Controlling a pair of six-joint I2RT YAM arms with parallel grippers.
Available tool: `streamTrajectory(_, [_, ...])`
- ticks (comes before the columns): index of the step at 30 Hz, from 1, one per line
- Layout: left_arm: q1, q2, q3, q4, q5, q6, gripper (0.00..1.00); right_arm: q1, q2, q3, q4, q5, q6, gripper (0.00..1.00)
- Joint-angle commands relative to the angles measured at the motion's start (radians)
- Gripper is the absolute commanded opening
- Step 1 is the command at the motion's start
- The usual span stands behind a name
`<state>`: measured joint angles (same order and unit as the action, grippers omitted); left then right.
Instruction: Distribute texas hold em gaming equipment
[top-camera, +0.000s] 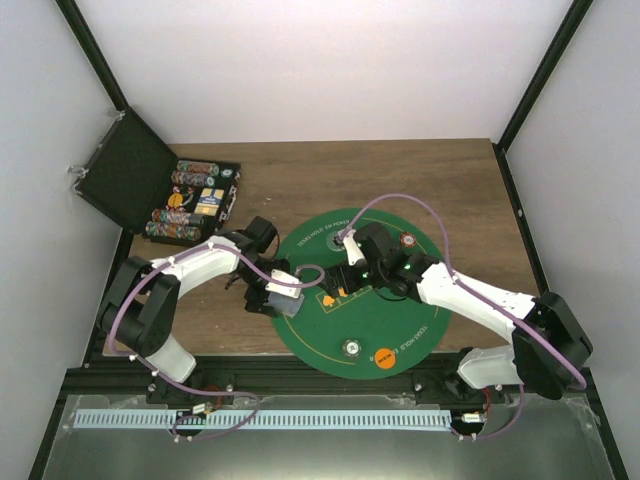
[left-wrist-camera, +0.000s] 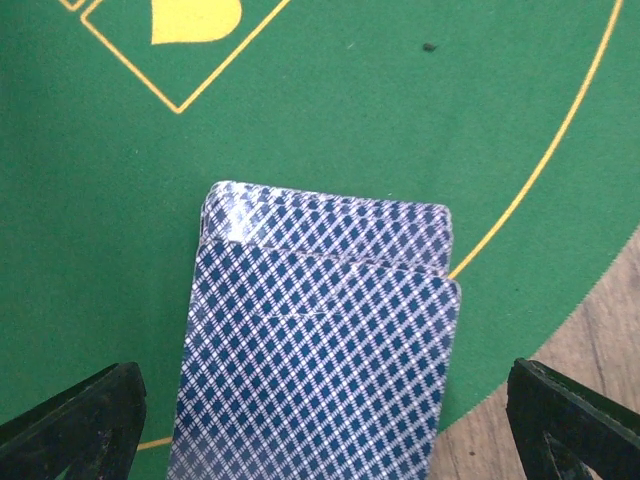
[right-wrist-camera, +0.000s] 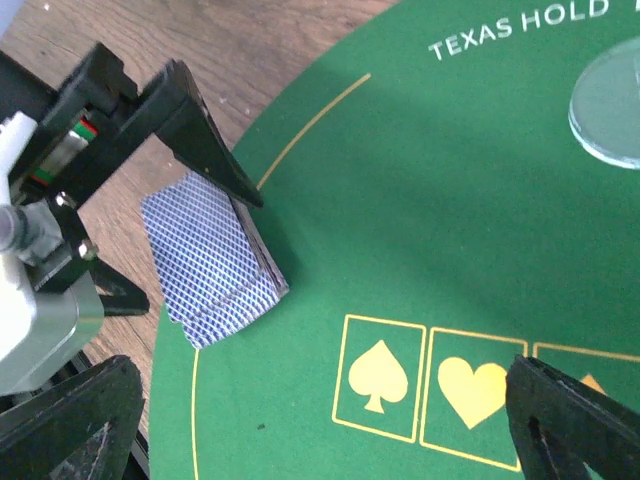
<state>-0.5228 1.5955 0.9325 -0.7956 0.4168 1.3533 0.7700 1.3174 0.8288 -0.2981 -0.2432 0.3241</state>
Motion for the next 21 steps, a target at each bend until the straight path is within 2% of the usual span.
streamTrajectory(1, [-0.004,0.024,-0.030,0.054,-0.010,0.005,1.00,0.005,0.006,-0.019,0.015,-0.004,0.019,1.00])
streamTrajectory(6, [-0.004,0.038,-0.056,0.075,-0.016,0.020,0.99,0.004,-0.004,-0.027,0.022,-0.004,0.031,1.00])
streamTrajectory(9, [-0.006,0.038,-0.062,0.106,-0.006,0.004,0.94,0.005,-0.004,-0.028,0.029,0.000,0.052,1.00])
streamTrajectory(12, [-0.006,0.038,-0.070,0.126,0.008,-0.017,0.85,0.005,0.004,-0.028,0.033,0.002,0.087,1.00])
streamTrajectory(15, [-0.009,0.036,-0.085,0.142,0.004,-0.043,0.71,0.002,0.007,-0.028,0.028,0.018,0.133,1.00])
streamTrajectory(21, [-0.009,-0.004,-0.120,0.159,-0.015,-0.076,0.59,-0.043,-0.014,-0.061,0.074,-0.039,0.236,1.00])
